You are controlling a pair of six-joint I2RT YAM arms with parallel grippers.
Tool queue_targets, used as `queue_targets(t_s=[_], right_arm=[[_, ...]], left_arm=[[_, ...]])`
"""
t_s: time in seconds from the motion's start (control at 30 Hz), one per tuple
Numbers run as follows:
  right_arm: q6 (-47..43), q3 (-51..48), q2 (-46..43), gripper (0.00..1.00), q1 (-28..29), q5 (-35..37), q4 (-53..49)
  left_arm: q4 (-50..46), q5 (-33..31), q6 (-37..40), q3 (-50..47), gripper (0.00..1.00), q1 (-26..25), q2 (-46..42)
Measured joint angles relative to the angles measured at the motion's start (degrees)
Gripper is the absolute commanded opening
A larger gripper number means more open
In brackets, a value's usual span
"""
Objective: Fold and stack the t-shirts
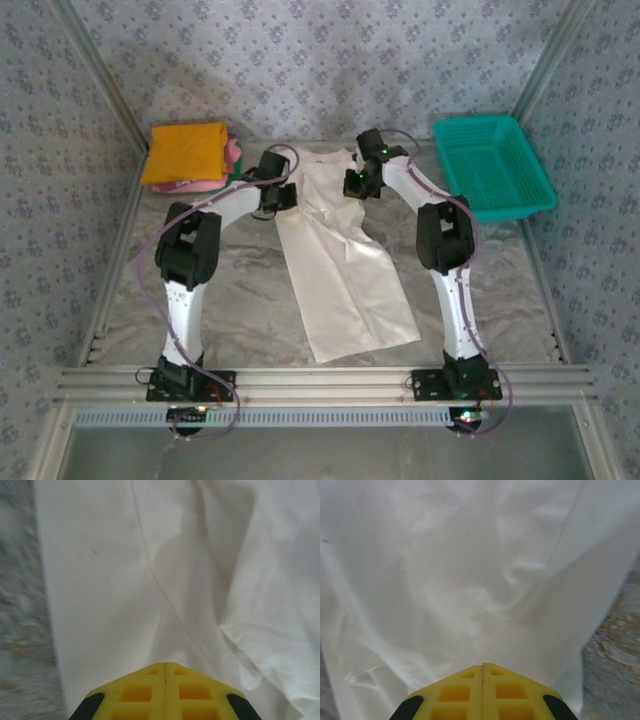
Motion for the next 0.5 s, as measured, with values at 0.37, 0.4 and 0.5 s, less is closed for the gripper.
queue_targets(t_s=[0.37,0.4,0.5], right_arm=[[2.1,12.2,10.8,0.0,-2.3,2.2,-3.0],[2.8,13.9,11.9,0.0,-3.0,2.4,-2.8],[4.7,17.9,14.4,0.0,-5.5,2.5,-1.8]], left_arm=[[-3.4,1.1,-3.4,21.1,0.0,0.0,15.3],[-4.6,1.6,-3.4,24.7,0.0,0.0,17.2],[-8.1,2.9,-2.5,35.8,0.0,-0.6,23.5]])
